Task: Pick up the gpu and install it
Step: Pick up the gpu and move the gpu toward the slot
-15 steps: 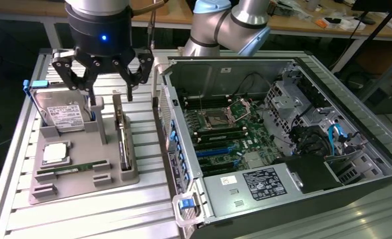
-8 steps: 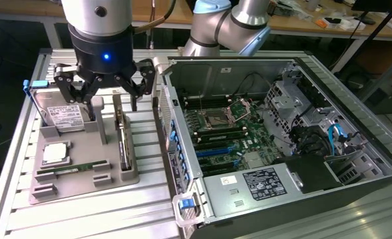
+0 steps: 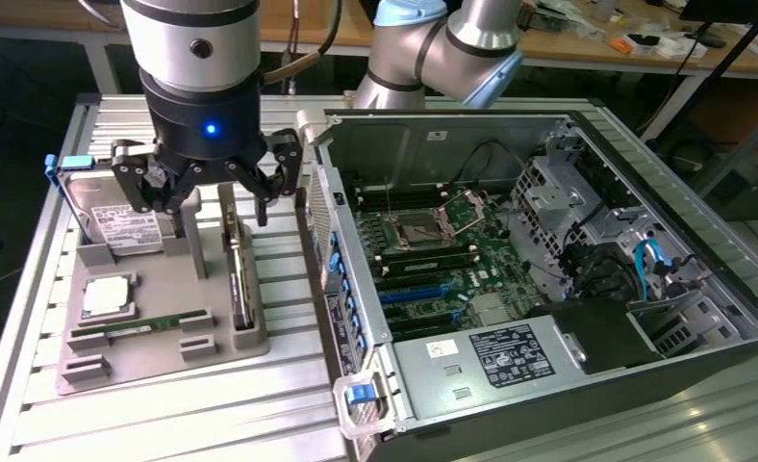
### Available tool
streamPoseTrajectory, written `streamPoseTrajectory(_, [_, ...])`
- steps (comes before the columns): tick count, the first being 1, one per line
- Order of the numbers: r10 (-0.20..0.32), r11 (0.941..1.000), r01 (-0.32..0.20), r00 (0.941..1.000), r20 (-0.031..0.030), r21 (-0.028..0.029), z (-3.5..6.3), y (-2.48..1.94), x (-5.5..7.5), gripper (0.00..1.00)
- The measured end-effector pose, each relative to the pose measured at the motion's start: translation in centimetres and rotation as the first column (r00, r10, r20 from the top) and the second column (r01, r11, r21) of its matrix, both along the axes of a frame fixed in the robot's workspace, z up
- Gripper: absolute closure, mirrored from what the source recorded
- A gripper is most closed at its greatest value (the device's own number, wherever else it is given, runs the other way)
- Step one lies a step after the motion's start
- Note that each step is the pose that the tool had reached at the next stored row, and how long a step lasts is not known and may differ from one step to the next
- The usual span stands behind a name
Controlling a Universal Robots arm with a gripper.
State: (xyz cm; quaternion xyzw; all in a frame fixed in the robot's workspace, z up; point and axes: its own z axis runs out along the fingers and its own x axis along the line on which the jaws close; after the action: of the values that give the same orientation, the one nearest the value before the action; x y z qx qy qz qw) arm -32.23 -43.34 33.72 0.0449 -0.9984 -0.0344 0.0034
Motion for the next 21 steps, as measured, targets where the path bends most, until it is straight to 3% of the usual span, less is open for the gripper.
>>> streamPoseTrajectory(9, [0.000,1.0000,0.000,1.0000,0.0001,0.0001,-1.63,-0.19,0.3,0.22])
streamPoseTrajectory(15, [0.000,1.0000,0.000,1.0000,0.0000,0.0000,-2.40,-0.19,2.2,0.22])
streamPoseTrajectory(21, [0.000,1.0000,0.000,1.0000,0.0000,0.0004,-3.44,-0.19,2.2,0.22])
